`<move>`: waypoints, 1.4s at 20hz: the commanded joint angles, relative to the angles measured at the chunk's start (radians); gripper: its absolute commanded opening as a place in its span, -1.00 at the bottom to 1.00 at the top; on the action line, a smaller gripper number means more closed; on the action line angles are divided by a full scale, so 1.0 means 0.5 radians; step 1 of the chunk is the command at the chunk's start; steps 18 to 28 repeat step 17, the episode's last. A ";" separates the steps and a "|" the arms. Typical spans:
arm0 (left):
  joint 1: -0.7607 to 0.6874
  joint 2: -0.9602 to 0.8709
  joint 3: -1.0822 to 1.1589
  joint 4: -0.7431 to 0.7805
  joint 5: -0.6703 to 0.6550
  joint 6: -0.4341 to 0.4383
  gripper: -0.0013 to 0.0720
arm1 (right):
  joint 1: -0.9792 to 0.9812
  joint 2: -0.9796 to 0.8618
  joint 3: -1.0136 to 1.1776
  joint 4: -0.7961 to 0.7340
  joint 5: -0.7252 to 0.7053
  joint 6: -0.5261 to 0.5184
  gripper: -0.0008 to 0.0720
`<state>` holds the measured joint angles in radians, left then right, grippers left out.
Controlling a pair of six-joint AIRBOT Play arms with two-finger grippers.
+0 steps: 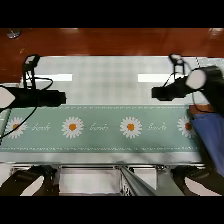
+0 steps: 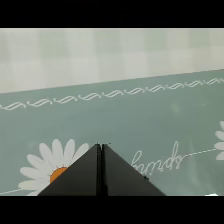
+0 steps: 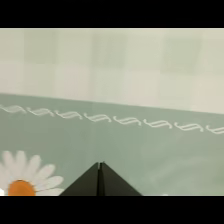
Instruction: Fold the shirts.
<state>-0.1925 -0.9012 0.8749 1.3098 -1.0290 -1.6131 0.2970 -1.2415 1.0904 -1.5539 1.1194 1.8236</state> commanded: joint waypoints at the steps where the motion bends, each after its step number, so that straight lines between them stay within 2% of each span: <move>1: -0.039 -0.056 -0.031 0.149 -0.038 -0.085 -0.90 | 0.181 -0.220 0.003 -0.336 0.024 0.152 -0.92; 28: -0.039 -0.058 -0.032 0.141 -0.037 -0.085 -0.90 | 0.181 -0.202 0.002 -0.356 0.050 0.150 -0.92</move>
